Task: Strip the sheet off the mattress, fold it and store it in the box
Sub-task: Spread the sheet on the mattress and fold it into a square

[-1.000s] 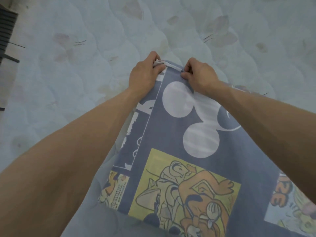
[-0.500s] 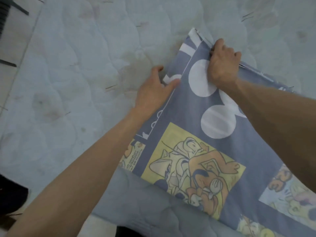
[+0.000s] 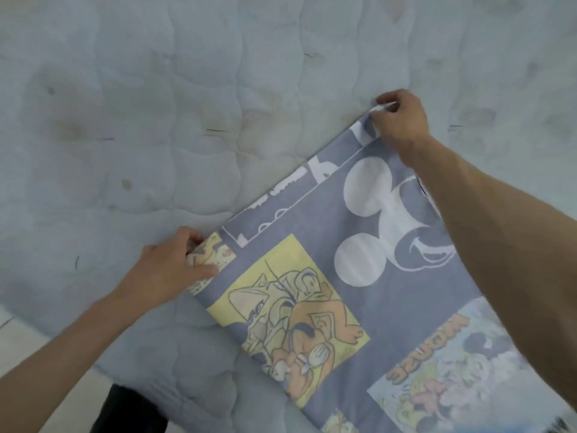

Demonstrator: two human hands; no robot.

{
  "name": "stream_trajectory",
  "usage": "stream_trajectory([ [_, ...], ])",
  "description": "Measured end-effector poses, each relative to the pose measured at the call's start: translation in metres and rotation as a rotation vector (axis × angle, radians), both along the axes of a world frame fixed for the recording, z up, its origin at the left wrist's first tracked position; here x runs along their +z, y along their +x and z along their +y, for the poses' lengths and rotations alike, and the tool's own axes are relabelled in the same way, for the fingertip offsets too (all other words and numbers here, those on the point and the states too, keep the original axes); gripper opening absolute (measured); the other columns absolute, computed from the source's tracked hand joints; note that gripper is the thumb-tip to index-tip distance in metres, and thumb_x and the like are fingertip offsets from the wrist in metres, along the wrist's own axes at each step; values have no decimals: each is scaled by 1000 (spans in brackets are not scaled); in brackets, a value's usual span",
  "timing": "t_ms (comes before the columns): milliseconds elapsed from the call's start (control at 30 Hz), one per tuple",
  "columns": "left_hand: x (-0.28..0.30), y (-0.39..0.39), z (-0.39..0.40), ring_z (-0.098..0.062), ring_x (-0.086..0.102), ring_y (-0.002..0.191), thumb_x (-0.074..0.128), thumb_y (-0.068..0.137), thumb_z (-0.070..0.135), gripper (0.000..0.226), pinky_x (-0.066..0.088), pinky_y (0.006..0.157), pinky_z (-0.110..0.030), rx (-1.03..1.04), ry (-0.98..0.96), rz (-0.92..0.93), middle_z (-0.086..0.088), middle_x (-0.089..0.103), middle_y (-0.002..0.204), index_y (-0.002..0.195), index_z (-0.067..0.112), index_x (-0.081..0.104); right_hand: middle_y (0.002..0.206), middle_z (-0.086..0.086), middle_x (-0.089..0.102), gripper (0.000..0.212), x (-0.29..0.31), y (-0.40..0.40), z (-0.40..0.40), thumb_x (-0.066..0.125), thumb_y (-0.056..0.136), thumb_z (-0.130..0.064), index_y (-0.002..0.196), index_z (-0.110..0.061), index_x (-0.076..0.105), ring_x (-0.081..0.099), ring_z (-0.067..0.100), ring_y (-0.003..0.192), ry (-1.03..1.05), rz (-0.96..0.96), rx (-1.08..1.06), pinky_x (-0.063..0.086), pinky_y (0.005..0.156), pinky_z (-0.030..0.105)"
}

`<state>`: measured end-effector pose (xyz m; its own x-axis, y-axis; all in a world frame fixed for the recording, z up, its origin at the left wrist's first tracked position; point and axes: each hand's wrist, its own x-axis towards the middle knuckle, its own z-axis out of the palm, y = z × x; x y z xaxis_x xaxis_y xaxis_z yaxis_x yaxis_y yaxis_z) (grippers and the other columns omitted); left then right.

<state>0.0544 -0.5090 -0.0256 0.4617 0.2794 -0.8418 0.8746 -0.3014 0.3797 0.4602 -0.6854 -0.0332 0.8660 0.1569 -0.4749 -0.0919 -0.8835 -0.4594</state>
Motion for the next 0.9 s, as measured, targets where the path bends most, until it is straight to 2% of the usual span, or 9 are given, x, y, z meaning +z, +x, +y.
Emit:
stream_trajectory([
  [67, 0, -9, 2, -19, 66, 105, 89, 70, 45, 58, 43, 90, -35, -2, -11, 9, 16, 64, 100, 112, 32, 51, 86, -6, 67, 32, 0, 11, -2, 56, 81, -16, 109, -25, 71, 65, 15, 85, -37, -52, 10, 53, 85, 30],
  [167, 1, -22, 2, -19, 70, 101, 89, 70, 43, 57, 48, 95, -42, 45, -28, -61, 9, 72, 103, 114, 28, 56, 71, -12, 58, 34, 1, 14, -19, 54, 79, -14, 103, -30, 71, 58, 13, 73, -63, -86, -5, 55, 82, 35],
  [233, 3, -25, -1, -23, 72, 101, 87, 77, 33, 51, 49, 94, -45, 60, 2, -115, 5, 75, 107, 117, 26, 57, 75, -10, 60, 35, 2, 11, -30, 54, 81, -14, 106, -31, 72, 58, 14, 72, -74, -99, -6, 55, 81, 37],
  [333, 3, -28, -8, -33, 72, 99, 82, 83, 24, 43, 50, 92, -46, 97, 96, -159, 3, 76, 110, 120, 24, 59, 77, -17, 62, 32, 5, 8, -30, 58, 83, -18, 107, -33, 73, 58, 8, 70, -41, -87, 13, 52, 75, 31],
  [500, 1, -35, -21, -24, 73, 101, 83, 81, 15, 41, 50, 93, -50, 210, 169, -200, 8, 77, 102, 115, 27, 63, 77, -18, 64, 27, 8, 9, -13, 64, 82, -16, 101, -33, 75, 59, -2, 68, 82, -27, 19, 48, 70, 14],
  [667, -8, -49, -19, -29, 55, 108, 86, 74, 12, 44, 44, 94, -54, 279, 282, -179, 15, 66, 86, 110, 29, 66, 79, -13, 62, 28, 1, 10, -14, 66, 86, -8, 106, -24, 75, 59, 1, 71, 131, 18, -38, 48, 74, 14],
  [733, -12, -53, -19, -27, 53, 105, 85, 75, 11, 39, 46, 93, -50, 317, 272, -179, 16, 65, 86, 105, 28, 66, 79, -10, 62, 29, -2, 10, -13, 65, 86, -5, 106, -22, 75, 58, 5, 73, 153, 23, -70, 48, 74, 16],
  [833, -16, -52, -24, -22, 48, 105, 81, 80, 12, 35, 43, 87, -36, 404, 241, -173, 9, 70, 94, 104, 30, 64, 81, -11, 64, 28, -8, 11, -16, 65, 86, -5, 106, -21, 76, 60, 4, 73, 133, -4, -128, 50, 75, 17],
  [900, -16, -50, -28, -22, 49, 107, 79, 82, 15, 33, 45, 84, -38, 409, 254, -149, 9, 69, 95, 105, 32, 62, 83, -14, 68, 28, -11, 10, -14, 62, 86, -11, 104, -25, 77, 62, 1, 74, 36, -51, -56, 52, 78, 19],
])
